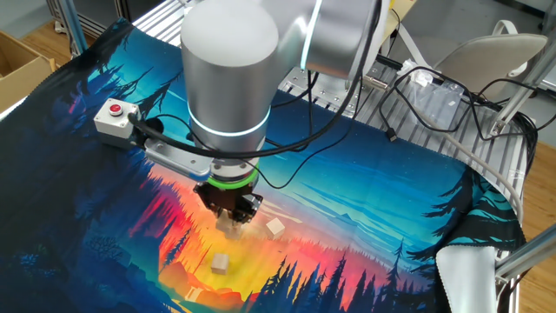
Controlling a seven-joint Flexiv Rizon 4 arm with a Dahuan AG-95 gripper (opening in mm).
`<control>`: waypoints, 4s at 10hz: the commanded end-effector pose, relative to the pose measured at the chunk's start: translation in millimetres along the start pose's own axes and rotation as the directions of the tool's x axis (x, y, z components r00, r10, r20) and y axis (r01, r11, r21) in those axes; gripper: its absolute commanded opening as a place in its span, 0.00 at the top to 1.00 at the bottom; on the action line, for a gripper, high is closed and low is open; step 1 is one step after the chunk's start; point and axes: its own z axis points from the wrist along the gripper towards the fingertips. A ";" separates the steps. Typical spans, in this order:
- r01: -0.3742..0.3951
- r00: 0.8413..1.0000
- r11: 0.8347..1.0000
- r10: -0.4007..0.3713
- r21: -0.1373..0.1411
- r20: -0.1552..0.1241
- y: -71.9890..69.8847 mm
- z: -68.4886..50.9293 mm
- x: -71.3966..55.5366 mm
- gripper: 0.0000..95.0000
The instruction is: Stack the blocks in a vertical line of five
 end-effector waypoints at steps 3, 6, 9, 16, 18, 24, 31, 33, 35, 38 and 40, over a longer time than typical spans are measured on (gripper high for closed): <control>0.008 1.000 1.000 -0.008 0.003 -0.006 1.0 0.6 3.0 1.00; 0.011 1.000 1.000 -0.011 0.003 -0.005 2.9 2.9 7.3 1.00; 0.011 1.000 1.000 -0.011 0.005 -0.004 4.2 4.6 11.3 1.00; 0.020 1.000 1.000 -0.020 0.010 -0.006 5.8 7.2 15.0 1.00; 0.030 1.000 0.999 -0.030 0.011 -0.004 5.8 7.3 15.0 1.00; 0.028 1.000 1.000 -0.028 0.013 0.004 5.9 7.5 14.7 0.80; 0.018 1.000 1.000 -0.018 0.017 0.005 6.1 8.3 14.2 0.60; 0.014 1.000 1.000 -0.014 0.015 0.002 5.4 9.2 13.3 0.60; 0.007 1.000 1.000 -0.007 0.017 0.001 4.7 8.6 10.9 0.60; -0.006 1.000 1.000 0.006 0.012 0.004 4.1 9.5 3.2 0.60; -0.009 1.000 1.000 0.009 0.010 0.004 5.0 12.5 -5.5 0.60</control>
